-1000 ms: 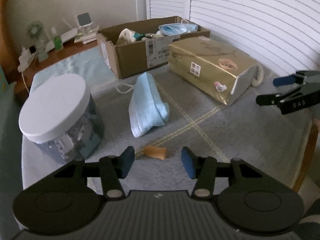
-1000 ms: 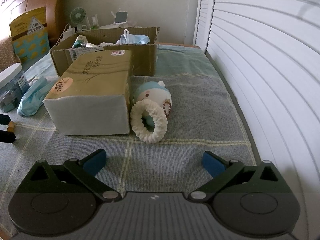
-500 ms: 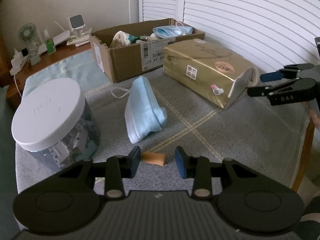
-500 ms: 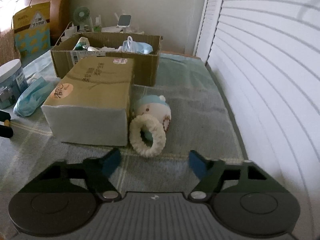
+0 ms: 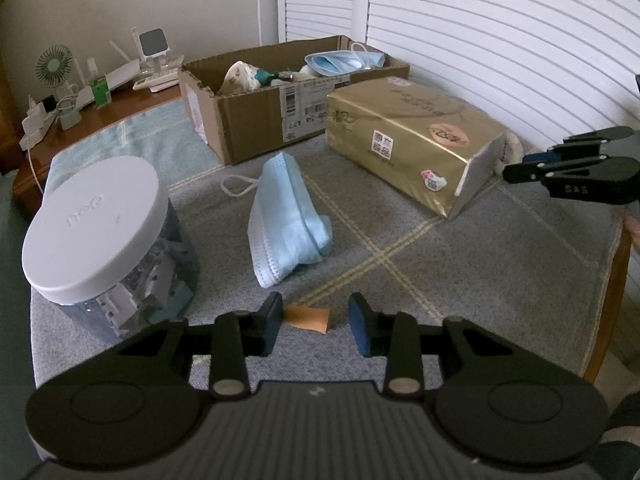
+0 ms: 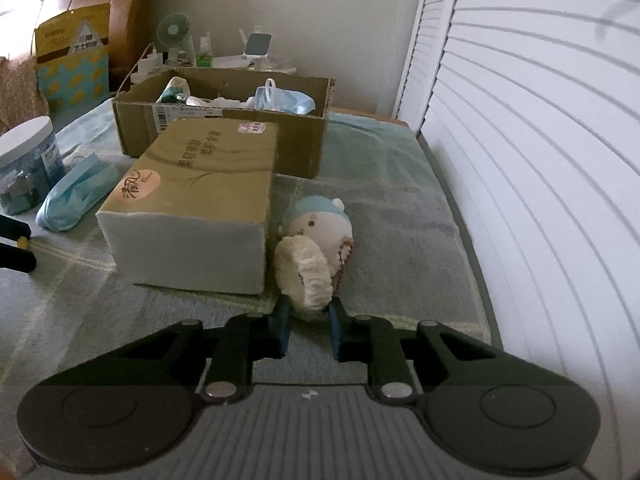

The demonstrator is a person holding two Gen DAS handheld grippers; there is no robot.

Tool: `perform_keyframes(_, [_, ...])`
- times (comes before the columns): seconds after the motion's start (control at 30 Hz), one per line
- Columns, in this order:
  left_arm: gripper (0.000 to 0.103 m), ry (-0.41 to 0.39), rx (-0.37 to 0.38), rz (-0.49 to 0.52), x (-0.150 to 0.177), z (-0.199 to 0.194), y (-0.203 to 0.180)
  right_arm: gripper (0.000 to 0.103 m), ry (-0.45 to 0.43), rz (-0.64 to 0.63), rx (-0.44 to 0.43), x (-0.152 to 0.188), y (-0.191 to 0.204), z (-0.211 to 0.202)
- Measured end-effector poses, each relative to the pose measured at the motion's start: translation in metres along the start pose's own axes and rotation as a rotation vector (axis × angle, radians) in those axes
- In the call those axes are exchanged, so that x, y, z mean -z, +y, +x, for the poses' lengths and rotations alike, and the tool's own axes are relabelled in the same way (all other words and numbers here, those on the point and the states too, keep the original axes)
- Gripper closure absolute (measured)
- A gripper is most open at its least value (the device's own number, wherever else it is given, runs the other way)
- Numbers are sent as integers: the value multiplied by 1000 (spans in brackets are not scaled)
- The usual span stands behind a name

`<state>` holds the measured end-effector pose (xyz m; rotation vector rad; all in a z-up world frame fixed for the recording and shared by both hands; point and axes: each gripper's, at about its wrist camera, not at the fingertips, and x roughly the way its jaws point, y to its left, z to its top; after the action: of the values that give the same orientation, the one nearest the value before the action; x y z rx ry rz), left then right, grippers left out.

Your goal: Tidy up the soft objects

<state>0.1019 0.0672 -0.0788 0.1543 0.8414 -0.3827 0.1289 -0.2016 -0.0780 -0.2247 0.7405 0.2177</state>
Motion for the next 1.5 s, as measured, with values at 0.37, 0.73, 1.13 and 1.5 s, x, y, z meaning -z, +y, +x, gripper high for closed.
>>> perform_keyframes(0.37, [76, 5, 4, 16, 0, -1, -3, 71, 39, 29, -36, 14, -10, -23])
perform_keyframes(0.73, [76, 5, 4, 17, 0, -1, -4, 42, 46, 19, -125, 15, -3, -25])
perform_keyframes(1.13, [76, 5, 15, 23, 1, -2, -4, 38, 69, 16, -167, 11, 19, -16])
perform_keyframes(1.5, [79, 40, 27, 13, -2, -3, -2, 63, 71, 6, -85, 5, 20, -14])
